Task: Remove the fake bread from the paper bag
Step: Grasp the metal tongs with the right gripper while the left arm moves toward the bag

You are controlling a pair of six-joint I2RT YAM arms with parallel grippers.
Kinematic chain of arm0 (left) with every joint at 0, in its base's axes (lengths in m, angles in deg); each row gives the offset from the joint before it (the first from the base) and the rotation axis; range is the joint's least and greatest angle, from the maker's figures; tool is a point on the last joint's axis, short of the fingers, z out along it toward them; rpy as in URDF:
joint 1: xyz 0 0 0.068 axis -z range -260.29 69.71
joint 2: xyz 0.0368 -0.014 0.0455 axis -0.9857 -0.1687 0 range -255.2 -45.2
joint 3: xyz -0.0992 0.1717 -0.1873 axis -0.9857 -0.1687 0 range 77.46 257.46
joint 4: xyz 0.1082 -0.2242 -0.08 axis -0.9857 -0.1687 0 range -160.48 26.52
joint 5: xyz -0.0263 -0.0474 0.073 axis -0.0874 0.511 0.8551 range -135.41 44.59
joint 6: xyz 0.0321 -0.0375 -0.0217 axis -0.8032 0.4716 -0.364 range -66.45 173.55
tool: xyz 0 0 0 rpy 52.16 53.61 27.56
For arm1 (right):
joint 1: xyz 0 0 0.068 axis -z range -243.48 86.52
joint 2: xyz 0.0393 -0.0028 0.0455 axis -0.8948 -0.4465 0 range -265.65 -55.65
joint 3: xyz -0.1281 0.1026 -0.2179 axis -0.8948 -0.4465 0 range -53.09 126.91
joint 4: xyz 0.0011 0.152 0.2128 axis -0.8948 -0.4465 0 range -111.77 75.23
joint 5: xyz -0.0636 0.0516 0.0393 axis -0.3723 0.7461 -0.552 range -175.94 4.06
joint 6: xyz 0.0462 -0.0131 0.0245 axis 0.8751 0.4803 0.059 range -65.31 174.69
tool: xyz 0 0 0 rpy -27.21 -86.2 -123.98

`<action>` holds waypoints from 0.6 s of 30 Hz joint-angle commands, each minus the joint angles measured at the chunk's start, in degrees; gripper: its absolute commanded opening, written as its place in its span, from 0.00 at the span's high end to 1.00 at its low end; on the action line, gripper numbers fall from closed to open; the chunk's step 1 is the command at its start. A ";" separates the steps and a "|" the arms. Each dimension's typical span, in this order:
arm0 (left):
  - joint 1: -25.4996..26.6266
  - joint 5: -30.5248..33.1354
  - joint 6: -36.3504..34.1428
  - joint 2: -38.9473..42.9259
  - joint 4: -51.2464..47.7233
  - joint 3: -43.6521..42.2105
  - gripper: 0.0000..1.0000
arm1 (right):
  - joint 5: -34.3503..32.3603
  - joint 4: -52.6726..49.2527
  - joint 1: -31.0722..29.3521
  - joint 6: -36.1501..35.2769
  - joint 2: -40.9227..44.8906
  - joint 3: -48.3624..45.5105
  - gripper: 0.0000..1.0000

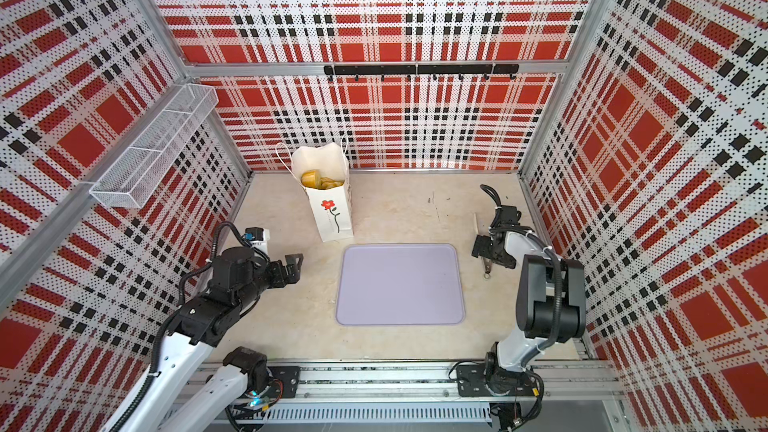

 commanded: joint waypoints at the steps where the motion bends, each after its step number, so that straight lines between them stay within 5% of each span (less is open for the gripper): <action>1: 1.48 -1.88 -0.15 0.64 -0.31 0.88 0.01 | -1.85 0.47 -0.13 -1.71 -3.00 3.63 0.16; 10: 9.15 -0.54 0.02 2.79 -0.40 0.53 0.00 | -4.52 -0.19 -2.27 -4.33 -6.76 6.00 0.39; 18: 16.91 2.20 -0.24 2.67 -1.10 0.79 0.00 | -6.74 -1.51 -3.53 -3.91 -7.03 4.42 0.38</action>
